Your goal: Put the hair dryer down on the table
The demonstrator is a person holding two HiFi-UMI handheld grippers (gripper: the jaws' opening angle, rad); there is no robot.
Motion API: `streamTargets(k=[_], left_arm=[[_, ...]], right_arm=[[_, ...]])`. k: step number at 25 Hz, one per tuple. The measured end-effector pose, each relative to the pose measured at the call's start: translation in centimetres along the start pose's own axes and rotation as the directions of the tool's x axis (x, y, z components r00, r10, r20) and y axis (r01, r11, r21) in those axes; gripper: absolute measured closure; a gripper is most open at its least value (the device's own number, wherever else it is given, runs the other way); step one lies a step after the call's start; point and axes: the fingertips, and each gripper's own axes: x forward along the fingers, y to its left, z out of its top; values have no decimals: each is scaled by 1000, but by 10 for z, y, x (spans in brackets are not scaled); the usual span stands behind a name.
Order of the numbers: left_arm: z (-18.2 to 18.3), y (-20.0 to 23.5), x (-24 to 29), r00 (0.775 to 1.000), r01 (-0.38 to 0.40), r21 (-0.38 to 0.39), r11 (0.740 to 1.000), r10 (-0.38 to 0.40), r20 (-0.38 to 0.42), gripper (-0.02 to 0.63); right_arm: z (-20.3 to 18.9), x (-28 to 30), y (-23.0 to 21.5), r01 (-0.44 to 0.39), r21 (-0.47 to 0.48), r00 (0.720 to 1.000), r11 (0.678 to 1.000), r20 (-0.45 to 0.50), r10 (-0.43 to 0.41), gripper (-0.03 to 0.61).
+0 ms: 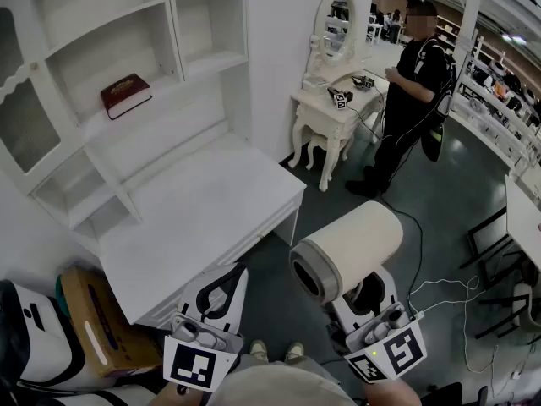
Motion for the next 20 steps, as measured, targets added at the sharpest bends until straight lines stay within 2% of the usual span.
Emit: streamTargets(k=[8, 20], left_arm=[[-1, 2, -1, 1000, 8, -15, 1000, -7, 2, 601], [-19, -4, 9, 999, 10, -35, 999, -11, -47, 601]], right_arm=[[-3, 3, 3, 2, 3, 1000, 1000, -2, -2, 368], [-6, 1, -4, -7, -9, 1000, 1000, -7, 7, 370]])
